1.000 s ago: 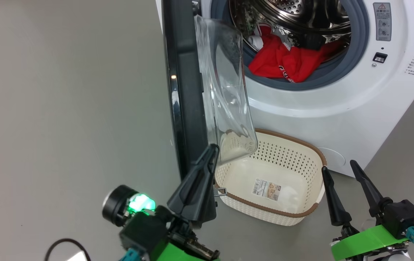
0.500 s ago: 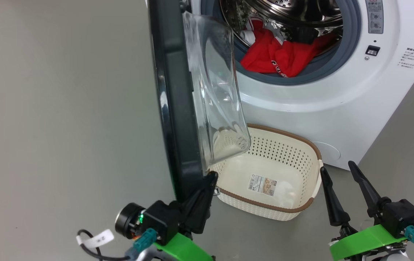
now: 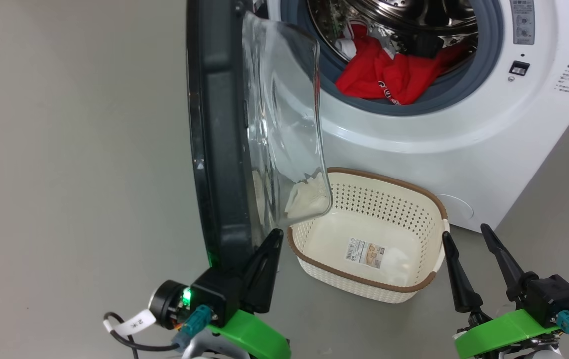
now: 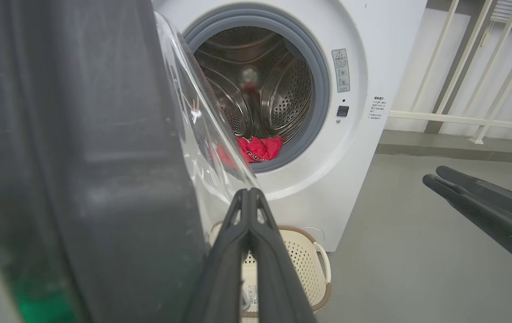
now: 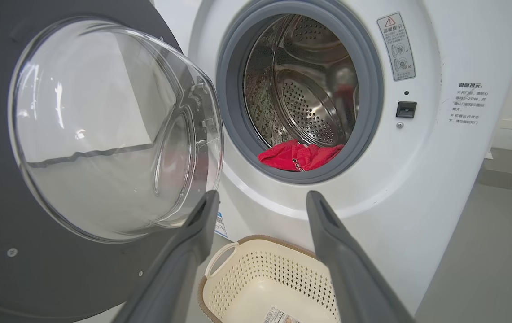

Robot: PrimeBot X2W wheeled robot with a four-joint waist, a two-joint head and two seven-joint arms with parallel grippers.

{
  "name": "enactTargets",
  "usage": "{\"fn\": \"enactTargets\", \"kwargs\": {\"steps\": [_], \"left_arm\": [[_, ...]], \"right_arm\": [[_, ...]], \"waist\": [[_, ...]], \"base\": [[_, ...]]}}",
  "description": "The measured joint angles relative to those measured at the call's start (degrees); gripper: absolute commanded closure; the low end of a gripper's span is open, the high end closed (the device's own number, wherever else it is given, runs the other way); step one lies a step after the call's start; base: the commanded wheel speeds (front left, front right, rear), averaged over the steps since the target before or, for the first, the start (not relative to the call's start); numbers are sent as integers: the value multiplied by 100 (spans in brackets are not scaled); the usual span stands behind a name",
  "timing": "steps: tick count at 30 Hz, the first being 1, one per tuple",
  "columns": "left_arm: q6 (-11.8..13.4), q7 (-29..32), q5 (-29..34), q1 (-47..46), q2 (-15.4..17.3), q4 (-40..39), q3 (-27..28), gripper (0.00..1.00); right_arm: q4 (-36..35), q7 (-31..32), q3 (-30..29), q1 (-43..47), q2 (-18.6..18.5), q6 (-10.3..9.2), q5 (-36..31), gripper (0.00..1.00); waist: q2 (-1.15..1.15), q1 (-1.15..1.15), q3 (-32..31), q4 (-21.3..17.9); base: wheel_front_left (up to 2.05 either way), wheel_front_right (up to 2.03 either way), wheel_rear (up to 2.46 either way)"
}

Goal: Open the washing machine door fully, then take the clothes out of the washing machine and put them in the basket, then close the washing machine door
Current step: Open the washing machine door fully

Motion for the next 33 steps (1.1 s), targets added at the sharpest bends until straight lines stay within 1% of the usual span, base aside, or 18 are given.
{"fn": "enactTargets", "kwargs": {"steps": [8,18,24,27,33], "left_arm": [[265,1,5,69,115,-38,199,100],[422,-15,-130,132,347,13,556,100],[522,-181,-199,129,463,133,826,100],[523,-316,-257,120,538,208,935,100],[523,-561,-357,32,582,466,1165,100]], "right_arm": [[15,0,-16,1,0,0,0,0],[46,0,51,1,0,0,16,0],[48,0,66,-8,0,1,14,0],[47,0,64,-13,0,1,-10,0],[51,0,15,-128,0,0,-29,0]], "waist": [[0,0,-26,230],[0,0,-39,478],[0,0,0,483],[0,0,41,461],[0,0,169,389]], "base": [[0,0,0],[0,0,0],[0,0,0],[0,0,0],[0,0,0]]}}
